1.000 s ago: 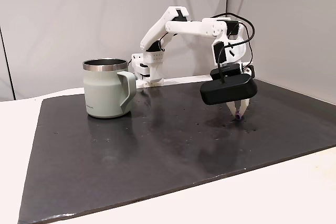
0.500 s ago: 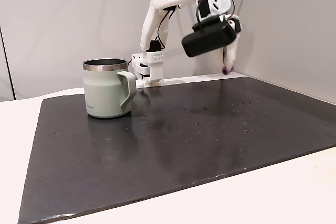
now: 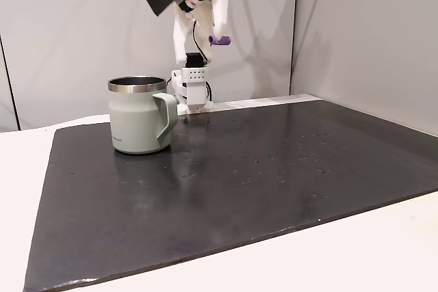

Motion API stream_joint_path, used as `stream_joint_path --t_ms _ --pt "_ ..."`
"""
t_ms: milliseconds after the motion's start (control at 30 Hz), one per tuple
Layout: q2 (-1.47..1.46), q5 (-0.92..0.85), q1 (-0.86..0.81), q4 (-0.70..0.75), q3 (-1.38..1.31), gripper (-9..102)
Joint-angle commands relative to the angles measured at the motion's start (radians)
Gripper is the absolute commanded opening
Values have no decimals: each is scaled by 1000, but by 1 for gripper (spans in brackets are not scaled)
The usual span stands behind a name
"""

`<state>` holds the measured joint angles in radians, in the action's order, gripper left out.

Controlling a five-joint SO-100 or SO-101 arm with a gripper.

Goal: Grasp a pengrip and put it in the cup.

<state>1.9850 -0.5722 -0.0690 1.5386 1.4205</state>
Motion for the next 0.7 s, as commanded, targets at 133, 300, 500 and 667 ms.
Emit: stream_joint_path --t_ms 133,300,500,667 --pt "229 -117 -187 -5 117 0" --pt "368 -184 -281 -81 273 0" --pt "491 -233 -390 -233 440 0" --pt "549 -252 -492 -446 568 0"
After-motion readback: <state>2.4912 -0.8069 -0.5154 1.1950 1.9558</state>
